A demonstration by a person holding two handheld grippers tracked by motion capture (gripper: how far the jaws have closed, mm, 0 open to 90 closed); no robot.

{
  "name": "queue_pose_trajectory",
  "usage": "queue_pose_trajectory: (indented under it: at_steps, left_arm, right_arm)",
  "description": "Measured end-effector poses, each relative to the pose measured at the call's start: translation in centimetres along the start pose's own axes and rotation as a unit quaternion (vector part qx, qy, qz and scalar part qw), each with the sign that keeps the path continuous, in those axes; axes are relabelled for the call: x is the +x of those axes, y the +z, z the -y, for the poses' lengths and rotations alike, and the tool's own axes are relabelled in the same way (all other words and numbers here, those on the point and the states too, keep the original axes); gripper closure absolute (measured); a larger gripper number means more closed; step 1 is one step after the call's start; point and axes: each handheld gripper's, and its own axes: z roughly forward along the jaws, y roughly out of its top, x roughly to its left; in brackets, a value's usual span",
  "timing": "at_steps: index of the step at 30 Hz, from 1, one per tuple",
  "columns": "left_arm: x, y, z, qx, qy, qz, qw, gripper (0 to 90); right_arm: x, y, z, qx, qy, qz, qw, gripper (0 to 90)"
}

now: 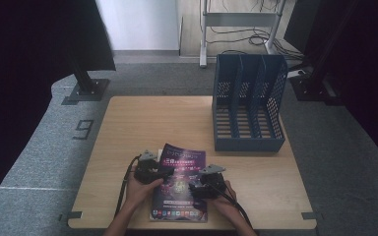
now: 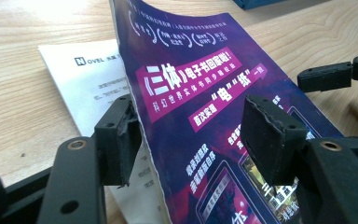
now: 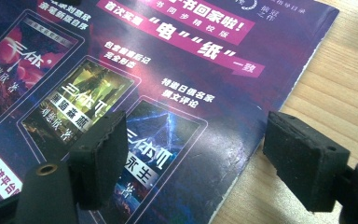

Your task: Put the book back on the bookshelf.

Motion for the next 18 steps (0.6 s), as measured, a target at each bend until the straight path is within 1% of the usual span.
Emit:
queue_pose_trajectory:
  at_steps: [1, 2, 4, 6, 9, 13, 16, 18]
  left_arm:
    - [0.0, 0.0, 0.0, 0.0, 0.0, 0.0, 1.0, 39.2]
    - [-0.1, 0.3, -0.1, 0.001, 0.006, -0.002, 1.0, 40.6]
    - [-0.3, 0.7, 0.0, 0.007, 0.012, -0.008, 0.9999, 41.2]
    - [-0.2, 1.0, 0.1, 0.015, 0.019, -0.013, 0.9996, 44.3]
    - [-0.2, 1.1, 0.2, 0.015, 0.02, -0.012, 0.9996, 48.2]
    - [-0.4, 1.2, 0.2, 0.017, 0.025, -0.006, 0.9995, 54.6]
    - [-0.8, 0.7, 0.1, 0.008, 0.04, -0.002, 0.9992, 61.1]
    - [-1.0, 0.4, 0.0, -0.001, 0.045, 0.001, 0.999, 66.1]
  right_arm:
    - [0.0, 0.0, 0.0, 0.0, 0.0, 0.0, 1.0, 21.7]
    - [0.0, 0.0, 0.0, 0.0, 0.0, 0.0, 1.0, 21.4]
    - [0.0, 0.0, 0.0, -0.001, 0.002, 0.0, 1.0, 21.5]
    - [0.0, 0.0, 0.1, -0.002, 0.001, 0.0, 1.0, 21.6]
    - [0.0, 0.0, 0.1, -0.003, 0.001, 0.0, 1.0, 21.4]
    - [-0.2, 0.1, 0.1, -0.004, 0.002, -0.003, 1.0, 21.0]
    - [-0.2, 0.1, 0.1, -0.006, 0.002, -0.004, 1.0, 21.0]
    - [-0.2, 0.1, 0.2, -0.006, 0.002, -0.004, 1.0, 20.8]
